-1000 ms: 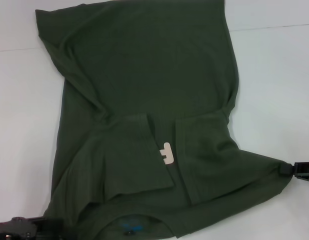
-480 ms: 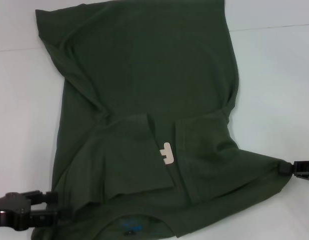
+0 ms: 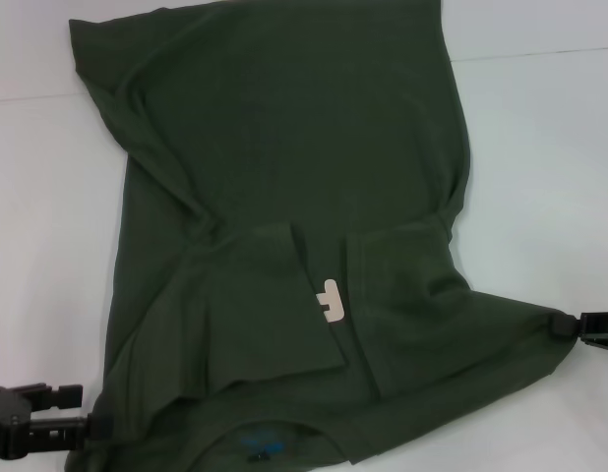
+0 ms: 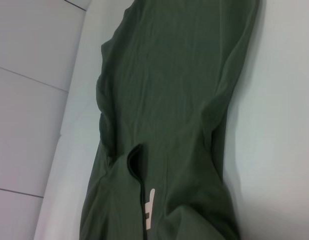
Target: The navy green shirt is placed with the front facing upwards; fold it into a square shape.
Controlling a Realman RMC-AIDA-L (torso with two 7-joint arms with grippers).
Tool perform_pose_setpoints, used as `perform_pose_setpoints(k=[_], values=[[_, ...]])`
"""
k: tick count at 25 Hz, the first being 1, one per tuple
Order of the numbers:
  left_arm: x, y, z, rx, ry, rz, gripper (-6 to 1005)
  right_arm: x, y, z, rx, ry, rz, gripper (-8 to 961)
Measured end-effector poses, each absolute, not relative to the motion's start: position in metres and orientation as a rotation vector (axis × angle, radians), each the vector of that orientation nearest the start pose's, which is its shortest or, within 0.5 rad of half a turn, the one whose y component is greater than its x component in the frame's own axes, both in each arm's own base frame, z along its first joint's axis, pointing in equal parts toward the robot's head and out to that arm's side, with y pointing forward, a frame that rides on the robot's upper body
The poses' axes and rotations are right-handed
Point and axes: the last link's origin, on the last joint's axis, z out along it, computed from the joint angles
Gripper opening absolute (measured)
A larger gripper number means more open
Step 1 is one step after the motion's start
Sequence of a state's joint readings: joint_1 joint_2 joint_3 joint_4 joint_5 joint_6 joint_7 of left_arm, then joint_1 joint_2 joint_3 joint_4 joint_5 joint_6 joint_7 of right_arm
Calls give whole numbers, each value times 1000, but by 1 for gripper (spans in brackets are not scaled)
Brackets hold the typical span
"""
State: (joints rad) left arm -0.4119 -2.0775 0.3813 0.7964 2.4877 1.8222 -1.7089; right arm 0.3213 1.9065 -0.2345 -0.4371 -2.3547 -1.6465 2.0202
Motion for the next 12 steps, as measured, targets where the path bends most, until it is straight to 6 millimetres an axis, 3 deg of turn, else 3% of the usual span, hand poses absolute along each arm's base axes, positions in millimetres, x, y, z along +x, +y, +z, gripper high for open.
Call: perform_pose_setpoints(k=[12], values=[[-340, 248, 26, -2673, -1405, -344, 903, 388, 235, 53, -2029, 1984, 764, 11]])
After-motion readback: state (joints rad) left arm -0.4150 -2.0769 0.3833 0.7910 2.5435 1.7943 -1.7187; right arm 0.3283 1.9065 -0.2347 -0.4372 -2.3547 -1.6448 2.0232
